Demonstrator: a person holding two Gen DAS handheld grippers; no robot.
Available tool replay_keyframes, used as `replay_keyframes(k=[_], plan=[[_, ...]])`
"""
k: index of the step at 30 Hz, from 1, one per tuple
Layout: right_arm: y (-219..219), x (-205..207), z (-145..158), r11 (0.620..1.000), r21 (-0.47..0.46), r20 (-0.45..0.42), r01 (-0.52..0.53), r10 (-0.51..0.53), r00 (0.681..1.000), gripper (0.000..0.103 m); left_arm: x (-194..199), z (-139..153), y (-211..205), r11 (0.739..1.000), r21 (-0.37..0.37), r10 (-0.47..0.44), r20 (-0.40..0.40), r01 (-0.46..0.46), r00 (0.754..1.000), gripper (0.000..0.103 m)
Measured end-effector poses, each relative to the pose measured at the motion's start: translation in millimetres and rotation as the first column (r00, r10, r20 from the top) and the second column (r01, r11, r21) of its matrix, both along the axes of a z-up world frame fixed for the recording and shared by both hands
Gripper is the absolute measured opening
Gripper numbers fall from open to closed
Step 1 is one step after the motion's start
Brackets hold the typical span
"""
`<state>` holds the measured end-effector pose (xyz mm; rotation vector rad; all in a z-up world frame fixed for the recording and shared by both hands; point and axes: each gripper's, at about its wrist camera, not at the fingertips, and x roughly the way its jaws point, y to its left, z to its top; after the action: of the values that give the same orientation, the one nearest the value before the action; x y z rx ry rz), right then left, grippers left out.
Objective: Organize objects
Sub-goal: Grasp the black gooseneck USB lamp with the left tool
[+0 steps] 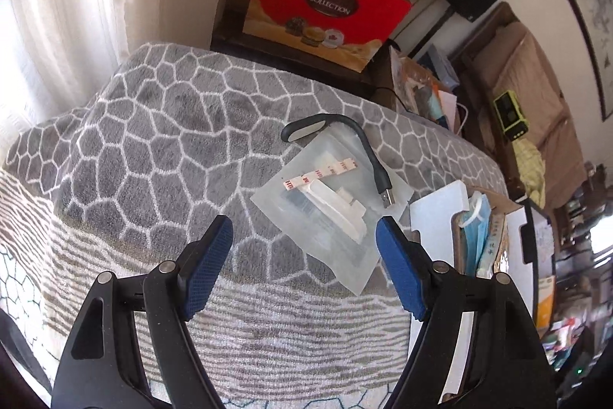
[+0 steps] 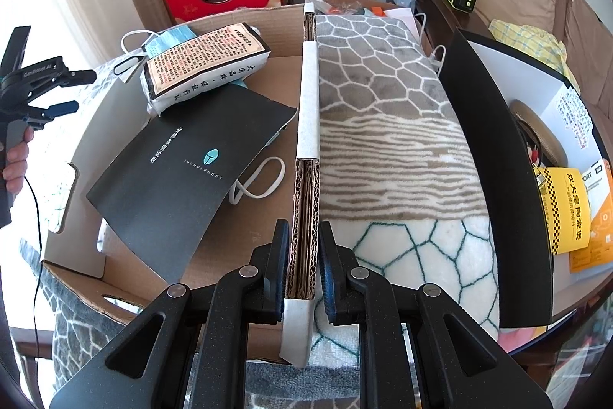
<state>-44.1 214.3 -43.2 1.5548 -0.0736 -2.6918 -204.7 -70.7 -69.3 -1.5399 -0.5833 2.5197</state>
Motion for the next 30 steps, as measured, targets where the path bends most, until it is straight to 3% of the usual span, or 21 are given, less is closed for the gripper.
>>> replay_keyframes(k=[5,11,14,16,19,26,30], plan=[[-1.3,-0.2,-0.8,1.000,0.006,0.005,-0.003,0.003,1.000,0.015,-15.0,6.0,-0.4,1.000,0.017,0.020,-0.021,-0.020,1.000,0.073],[-1.6,0.5,-1.8,1.000,0.004,0.004,0.000,0.000,1.000,0.016,-39.5,9.9,29.0,0.999,-0.020,-0.038,-0.029,0.037,0.999,0.070],[-0.9,0.1,-2.2,1.000,0.000,0.004,0.002,-0.002,1.000,0.015,-52.8,4.3,46.1,0.997,-0.048,-0.064,-0.005,0.064,0.998,0.061],[-0.7,0.2,-2.6,1.000,0.000,0.004,0.001,-0.001,1.000,0.016,-61.3,-2.5,56.9,0.995,-0.061,-0.081,0.020,0.082,0.996,0.049],[-0.8,0.1,-2.7,1.000,-0.001,0.004,0.003,-0.003,1.000,0.016,-69.3,-9.8,70.1,0.991,-0.083,-0.098,0.043,0.101,0.994,0.044],[-1.7,-0.4,-3.5,1.000,-0.004,0.005,0.003,-0.003,1.000,0.016,-73.7,-15.8,85.9,0.981,-0.154,-0.113,0.040,0.118,0.993,0.044],[-1.4,-0.4,-3.2,1.000,-0.005,0.005,0.004,-0.004,1.000,0.016,-75.9,-17.3,89.1,0.979,-0.171,-0.108,0.040,0.113,0.993,0.030]])
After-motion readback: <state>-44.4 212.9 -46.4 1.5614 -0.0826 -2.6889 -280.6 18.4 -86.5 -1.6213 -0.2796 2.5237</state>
